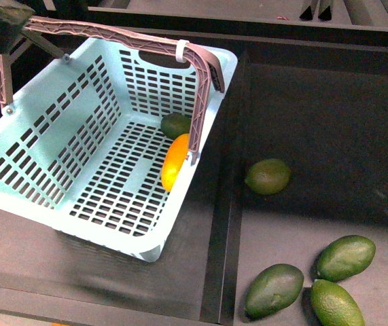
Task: Pick mango and avocado into basket
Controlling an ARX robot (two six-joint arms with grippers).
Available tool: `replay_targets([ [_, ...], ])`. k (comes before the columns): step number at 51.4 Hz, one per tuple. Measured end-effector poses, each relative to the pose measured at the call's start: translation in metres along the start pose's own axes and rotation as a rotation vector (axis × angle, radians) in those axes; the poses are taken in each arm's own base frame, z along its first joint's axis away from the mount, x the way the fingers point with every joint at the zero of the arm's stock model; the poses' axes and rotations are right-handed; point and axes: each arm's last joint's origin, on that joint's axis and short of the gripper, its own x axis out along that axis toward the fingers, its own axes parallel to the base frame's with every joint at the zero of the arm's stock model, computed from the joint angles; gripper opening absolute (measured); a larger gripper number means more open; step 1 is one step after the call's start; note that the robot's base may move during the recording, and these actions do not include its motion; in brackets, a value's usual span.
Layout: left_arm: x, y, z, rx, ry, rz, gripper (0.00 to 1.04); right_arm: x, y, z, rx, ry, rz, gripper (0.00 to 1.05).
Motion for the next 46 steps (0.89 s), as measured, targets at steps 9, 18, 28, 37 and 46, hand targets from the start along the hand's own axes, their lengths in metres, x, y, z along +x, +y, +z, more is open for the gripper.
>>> replay_targets([
  [9,-0.043,0.04,0.02,0.725,-0.33,-0.286,0.49,0.0,0.0,0.0,0.0,0.0,-0.002,0.96],
  [18,-0.078,0.079,0.028,1.006,-0.392,-0.252,0.12,0.0,0.0,0.0,0.0,0.0,-0.002,0.96],
  [28,-0.123,0.122,0.03,1.052,-0.399,-0.242,0.02,0.0,0.0,0.0,0.0,0.0,-0.002,0.96],
  [37,-0.135,0.146,0.033,1.052,-0.401,-0.233,0.02,0.0,0.0,0.0,0.0,0.0,-0.002,0.96],
  [46,-0.147,0.15,0.031,1.055,-0.401,-0.24,0.02,0.0,0.0,0.0,0.0,0.0,-0.002,0.96],
])
